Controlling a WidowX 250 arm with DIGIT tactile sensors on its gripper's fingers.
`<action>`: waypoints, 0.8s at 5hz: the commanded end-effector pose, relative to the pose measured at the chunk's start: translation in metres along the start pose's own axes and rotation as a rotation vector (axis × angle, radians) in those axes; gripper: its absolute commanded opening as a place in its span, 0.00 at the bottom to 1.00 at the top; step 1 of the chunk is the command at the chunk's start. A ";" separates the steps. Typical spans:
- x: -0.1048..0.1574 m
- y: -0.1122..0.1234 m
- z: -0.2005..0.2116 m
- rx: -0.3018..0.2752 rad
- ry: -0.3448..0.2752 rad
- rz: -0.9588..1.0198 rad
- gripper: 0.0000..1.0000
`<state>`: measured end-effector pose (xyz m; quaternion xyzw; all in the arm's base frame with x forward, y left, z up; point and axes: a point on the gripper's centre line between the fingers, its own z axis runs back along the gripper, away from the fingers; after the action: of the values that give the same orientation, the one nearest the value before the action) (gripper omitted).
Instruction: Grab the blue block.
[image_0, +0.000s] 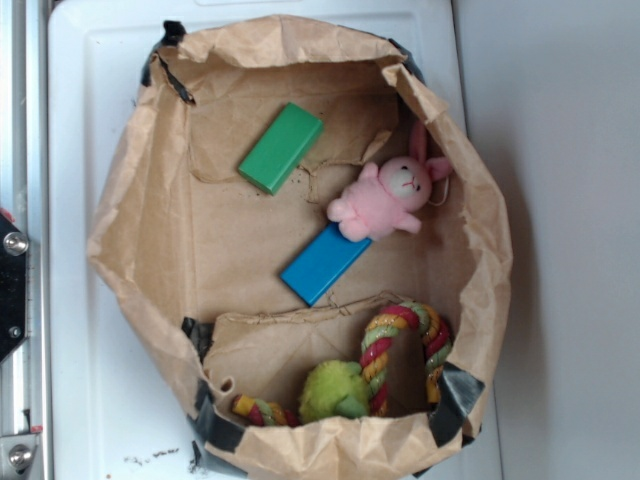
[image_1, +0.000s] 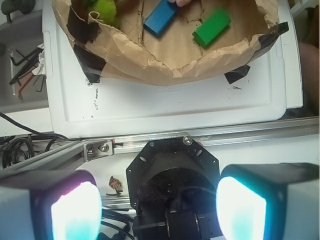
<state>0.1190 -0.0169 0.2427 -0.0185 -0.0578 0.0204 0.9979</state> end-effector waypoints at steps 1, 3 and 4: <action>0.000 0.000 0.000 0.000 0.000 0.000 1.00; 0.052 0.002 -0.013 -0.010 -0.036 0.116 1.00; 0.071 0.002 -0.021 -0.002 -0.039 0.148 1.00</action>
<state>0.1897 -0.0155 0.2166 -0.0218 -0.0533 0.0876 0.9945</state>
